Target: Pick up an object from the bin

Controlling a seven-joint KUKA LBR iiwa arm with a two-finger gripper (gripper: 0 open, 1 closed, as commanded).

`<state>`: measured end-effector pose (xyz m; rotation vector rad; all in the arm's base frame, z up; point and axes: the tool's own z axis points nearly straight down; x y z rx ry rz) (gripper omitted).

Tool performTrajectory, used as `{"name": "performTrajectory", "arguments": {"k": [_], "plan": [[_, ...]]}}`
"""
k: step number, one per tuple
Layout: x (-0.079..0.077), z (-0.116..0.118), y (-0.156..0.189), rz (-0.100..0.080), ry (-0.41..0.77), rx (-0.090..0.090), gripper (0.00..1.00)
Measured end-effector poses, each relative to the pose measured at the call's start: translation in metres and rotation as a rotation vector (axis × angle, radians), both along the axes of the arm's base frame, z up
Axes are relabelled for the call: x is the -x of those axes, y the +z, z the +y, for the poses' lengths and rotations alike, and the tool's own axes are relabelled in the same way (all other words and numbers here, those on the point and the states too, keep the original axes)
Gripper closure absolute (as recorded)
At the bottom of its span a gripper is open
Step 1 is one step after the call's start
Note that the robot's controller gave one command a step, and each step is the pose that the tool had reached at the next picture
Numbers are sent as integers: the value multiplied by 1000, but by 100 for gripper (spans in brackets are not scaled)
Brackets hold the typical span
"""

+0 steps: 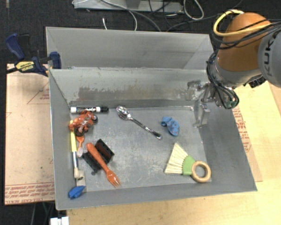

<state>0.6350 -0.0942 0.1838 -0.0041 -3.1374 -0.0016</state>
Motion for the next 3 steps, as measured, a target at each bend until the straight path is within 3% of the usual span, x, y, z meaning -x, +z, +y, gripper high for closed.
{"name": "performTrajectory", "arguments": {"k": [1,3], "plan": [[-1,0,5,-7,2,1,0],[-4,28,-149,-10,-97,-2,0]]}}
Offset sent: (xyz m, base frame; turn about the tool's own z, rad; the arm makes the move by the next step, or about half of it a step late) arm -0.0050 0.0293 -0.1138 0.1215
